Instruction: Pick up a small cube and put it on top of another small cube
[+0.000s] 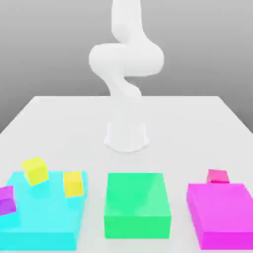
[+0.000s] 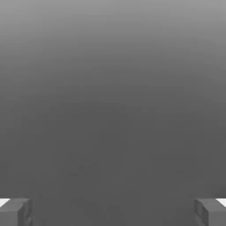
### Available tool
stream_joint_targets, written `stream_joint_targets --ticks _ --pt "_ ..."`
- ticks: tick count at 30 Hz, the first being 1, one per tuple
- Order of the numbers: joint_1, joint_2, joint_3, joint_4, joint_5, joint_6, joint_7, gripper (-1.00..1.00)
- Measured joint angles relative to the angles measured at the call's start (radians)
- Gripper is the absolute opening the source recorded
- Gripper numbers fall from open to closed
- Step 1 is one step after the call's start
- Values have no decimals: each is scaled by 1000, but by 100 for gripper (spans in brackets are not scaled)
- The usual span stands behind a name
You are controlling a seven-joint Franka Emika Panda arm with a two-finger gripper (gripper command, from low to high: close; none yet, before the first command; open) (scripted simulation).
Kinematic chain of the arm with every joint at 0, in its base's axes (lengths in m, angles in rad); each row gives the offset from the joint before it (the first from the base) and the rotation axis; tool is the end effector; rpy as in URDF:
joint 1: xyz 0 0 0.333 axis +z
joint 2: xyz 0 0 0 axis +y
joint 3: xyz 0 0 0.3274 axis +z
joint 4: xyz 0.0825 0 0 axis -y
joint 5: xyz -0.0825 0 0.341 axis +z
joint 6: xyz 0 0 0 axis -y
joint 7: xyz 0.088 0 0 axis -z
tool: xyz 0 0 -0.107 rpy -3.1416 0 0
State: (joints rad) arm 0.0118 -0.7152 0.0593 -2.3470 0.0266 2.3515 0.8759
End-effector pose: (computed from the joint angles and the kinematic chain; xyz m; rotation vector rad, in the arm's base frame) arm 0.3287 0.0322 0.6728 -2.4647 1.0658 -0.9091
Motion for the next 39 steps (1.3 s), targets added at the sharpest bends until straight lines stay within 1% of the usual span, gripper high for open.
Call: stream_joint_targets --ticks 7,10,14,18,20,22,24,27,28,33,34,35,37,39 --pt "38 254 205 -140 58 157 247 0" --pt "57 359 294 -198 62 222 364 0" --pt "82 503 411 -276 40 311 538 0" --pt "125 659 510 -353 -37 398 752 0" --pt "164 741 516 -392 -105 440 880 0" --pt "212 823 465 -395 -214 489 990 0" --pt "280 899 376 -382 -331 538 1084 0" --pt "413 1006 213 -356 -471 616 1193 0" --pt "438 1025 183 -351 -496 631 1212 -100" --pt "438 1025 183 -351 -496 634 1213 -100" --pt "447 1035 170 -348 -510 640 1223 -100" --pt "431 1022 189 -351 -499 630 1215 -100" --pt "376 968 262 -367 -418 592 1153 -100" --pt "329 897 335 -385 -303 544 1067 -100"
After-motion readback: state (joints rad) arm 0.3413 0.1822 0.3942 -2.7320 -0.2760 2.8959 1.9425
